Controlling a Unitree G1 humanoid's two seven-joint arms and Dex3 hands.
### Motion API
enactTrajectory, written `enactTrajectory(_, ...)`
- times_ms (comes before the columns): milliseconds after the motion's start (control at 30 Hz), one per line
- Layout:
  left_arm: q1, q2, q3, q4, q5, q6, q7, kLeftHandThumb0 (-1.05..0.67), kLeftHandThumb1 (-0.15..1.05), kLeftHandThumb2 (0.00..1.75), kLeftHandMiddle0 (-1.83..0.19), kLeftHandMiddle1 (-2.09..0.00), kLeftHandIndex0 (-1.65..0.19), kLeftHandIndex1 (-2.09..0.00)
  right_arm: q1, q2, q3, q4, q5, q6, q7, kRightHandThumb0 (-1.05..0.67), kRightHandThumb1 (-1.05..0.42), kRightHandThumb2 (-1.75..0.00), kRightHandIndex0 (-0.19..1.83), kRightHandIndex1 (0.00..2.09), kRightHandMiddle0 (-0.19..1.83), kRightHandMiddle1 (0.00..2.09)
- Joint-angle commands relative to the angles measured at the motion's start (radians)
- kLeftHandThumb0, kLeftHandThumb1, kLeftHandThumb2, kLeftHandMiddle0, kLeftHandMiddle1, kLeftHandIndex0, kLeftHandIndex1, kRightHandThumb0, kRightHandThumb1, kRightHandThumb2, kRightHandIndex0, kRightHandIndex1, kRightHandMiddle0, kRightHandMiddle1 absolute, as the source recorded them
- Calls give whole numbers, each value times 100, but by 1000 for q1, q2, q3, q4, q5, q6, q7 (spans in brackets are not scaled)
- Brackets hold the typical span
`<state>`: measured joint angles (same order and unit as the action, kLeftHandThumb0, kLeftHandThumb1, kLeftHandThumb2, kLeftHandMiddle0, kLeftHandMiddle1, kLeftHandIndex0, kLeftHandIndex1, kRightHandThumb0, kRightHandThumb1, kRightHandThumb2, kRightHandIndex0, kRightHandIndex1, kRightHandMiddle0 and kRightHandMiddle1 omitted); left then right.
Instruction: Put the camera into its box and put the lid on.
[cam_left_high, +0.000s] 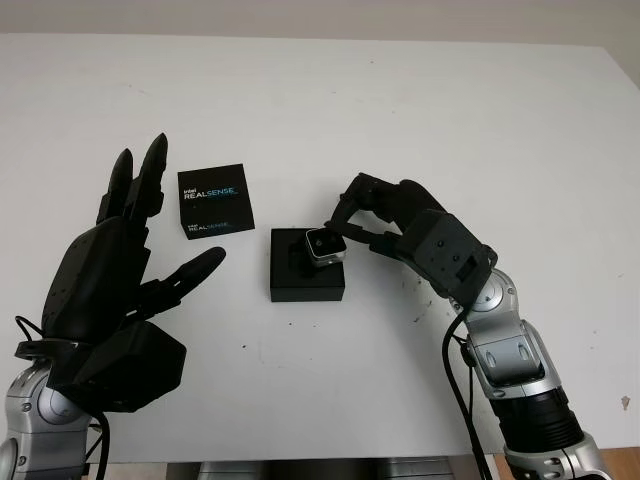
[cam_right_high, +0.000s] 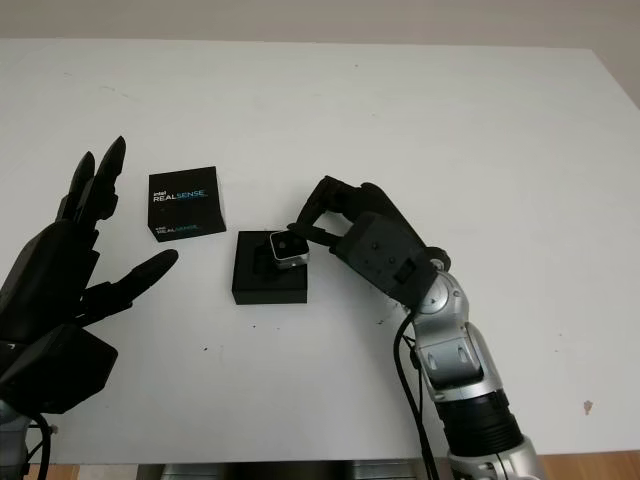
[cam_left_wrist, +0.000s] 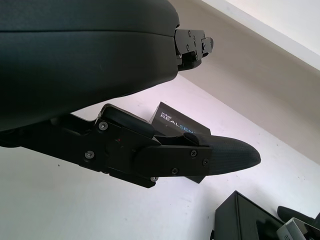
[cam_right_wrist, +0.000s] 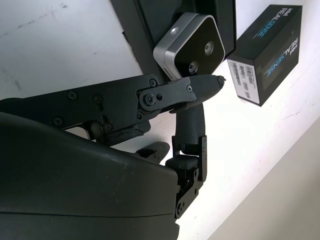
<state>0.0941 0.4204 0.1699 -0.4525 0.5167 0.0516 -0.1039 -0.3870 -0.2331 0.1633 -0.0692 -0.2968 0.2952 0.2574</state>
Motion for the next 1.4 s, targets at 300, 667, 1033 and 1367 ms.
enactTrajectory(300, 0, -3, -5, -3, 8, -6, 11, -83, 105, 43, 19, 0, 10, -6, 28, 19, 37, -36, 11, -7, -6, -47, -100, -5, 38, 30, 40, 169)
enactTrajectory(667, -3, 2, -2, -4, 5, -8, 5, -82, 105, 44, 19, 0, 10, -5, 74, 68, 85, -99, -7, 61, -44, -45, -101, -6, 36, 26, 35, 174)
enactTrajectory(1033, -1, 6, 1, -6, 4, -1, -1, -83, 105, 43, 19, 0, 10, -5, 105, 76, 116, -97, -47, 39, -102, -43, -101, -5, 37, 26, 31, 179)
enactTrajectory(1367, 5, 14, 7, 2, -12, -17, 0, -82, 105, 43, 19, 0, 10, -6, 137, 43, 137, -127, -109, -36, -124, -53, -103, -5, 30, 20, 14, 151)
